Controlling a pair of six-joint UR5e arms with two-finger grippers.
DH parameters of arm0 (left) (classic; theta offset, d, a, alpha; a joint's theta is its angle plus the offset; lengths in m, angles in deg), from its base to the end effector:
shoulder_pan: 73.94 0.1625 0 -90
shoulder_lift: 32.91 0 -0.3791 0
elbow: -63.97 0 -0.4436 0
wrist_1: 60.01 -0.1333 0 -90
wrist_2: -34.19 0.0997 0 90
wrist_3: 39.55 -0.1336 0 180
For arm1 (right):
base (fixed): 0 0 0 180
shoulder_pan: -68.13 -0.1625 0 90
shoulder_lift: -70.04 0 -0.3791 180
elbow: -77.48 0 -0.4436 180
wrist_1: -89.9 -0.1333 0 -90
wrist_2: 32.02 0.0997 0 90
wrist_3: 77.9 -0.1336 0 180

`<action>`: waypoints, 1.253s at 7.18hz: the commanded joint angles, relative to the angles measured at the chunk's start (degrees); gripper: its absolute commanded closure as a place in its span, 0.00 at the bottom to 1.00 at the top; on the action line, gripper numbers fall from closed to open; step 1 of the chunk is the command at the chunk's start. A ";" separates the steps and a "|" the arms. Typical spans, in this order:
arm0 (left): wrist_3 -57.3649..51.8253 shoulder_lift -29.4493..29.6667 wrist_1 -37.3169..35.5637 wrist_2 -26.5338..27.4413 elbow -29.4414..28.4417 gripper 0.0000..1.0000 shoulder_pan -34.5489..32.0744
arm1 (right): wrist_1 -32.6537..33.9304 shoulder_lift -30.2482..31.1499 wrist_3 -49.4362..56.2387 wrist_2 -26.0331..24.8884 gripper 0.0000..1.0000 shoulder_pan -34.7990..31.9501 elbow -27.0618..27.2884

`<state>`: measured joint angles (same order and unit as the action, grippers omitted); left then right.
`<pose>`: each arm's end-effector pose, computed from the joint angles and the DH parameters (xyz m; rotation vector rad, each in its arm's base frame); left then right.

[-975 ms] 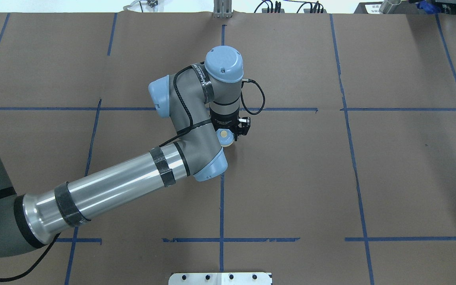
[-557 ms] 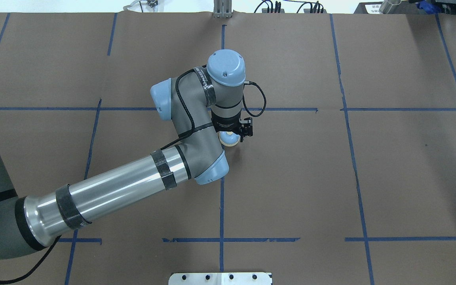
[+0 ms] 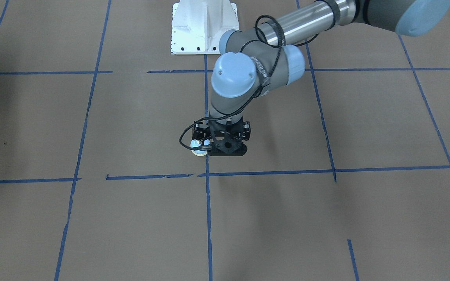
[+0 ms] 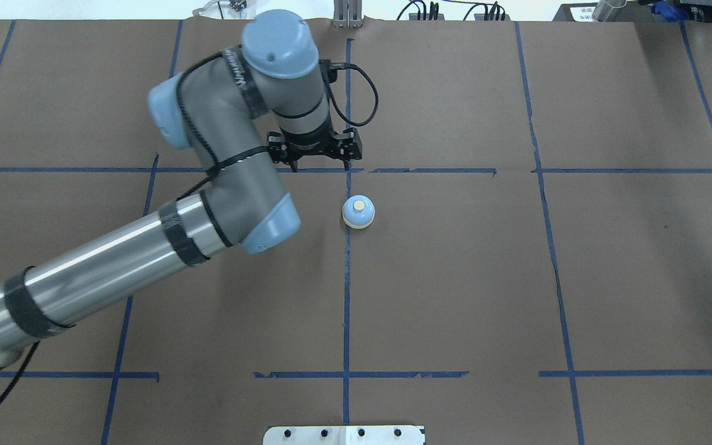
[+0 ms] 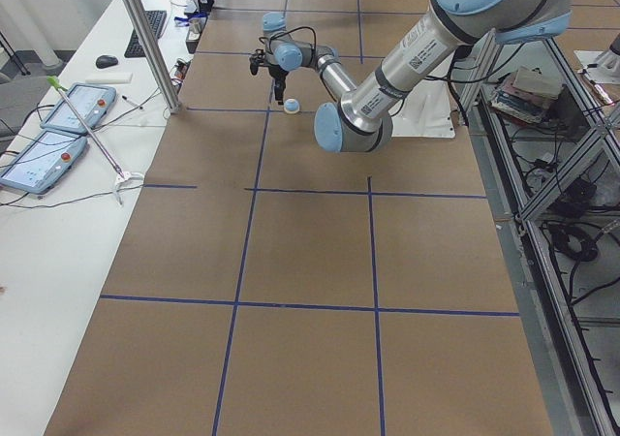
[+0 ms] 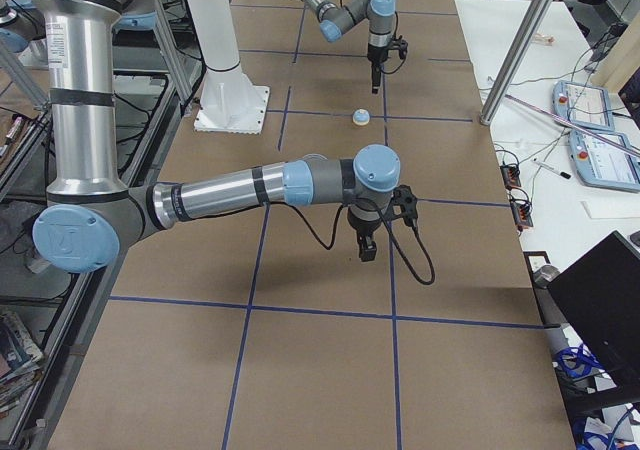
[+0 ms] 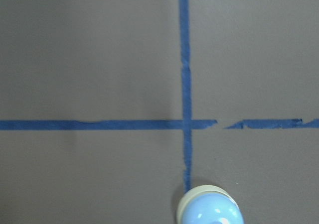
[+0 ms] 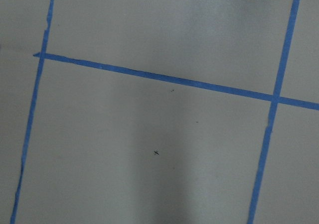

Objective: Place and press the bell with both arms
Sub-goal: 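Lift the left gripper away while the right arm swings in above the bell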

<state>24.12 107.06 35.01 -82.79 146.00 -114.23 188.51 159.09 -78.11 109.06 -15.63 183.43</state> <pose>0.5442 -0.5566 0.1177 0.0710 0.9151 -0.0331 -0.0297 -0.5415 0.4813 0.0848 -0.8970 -0.1625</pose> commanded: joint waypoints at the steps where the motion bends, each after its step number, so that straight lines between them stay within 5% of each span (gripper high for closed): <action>1: -1.09 -12.66 -0.01 -2.00 15.47 0.00 -4.95 | -0.08 -9.11 -18.76 -0.71 0.00 9.18 1.63; 4: -11.27 -22.96 -0.01 -10.01 23.77 0.00 -12.95 | 0.00 -24.58 -50.14 -18.75 0.03 31.47 3.56; 5: -11.29 -23.85 -0.01 -10.02 23.96 0.00 -13.84 | -0.08 -28.02 -62.07 -23.18 0.15 38.43 3.30; 6: -11.29 -25.52 -0.01 -10.11 25.44 0.00 -13.93 | -1.56 -32.84 -71.85 -29.31 0.32 44.68 2.17; 8: -11.29 -26.94 -0.01 -10.37 27.21 0.00 -13.85 | -10.40 -35.78 -87.37 -32.01 1.00 49.30 -3.95; 9: -11.29 -27.11 0.07 -10.46 27.38 0.00 -13.85 | -10.72 -39.88 -87.16 -32.01 1.00 49.66 -10.09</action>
<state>12.84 80.38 35.01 -93.12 173.01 -128.07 180.08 123.14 -162.28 77.67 32.66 179.62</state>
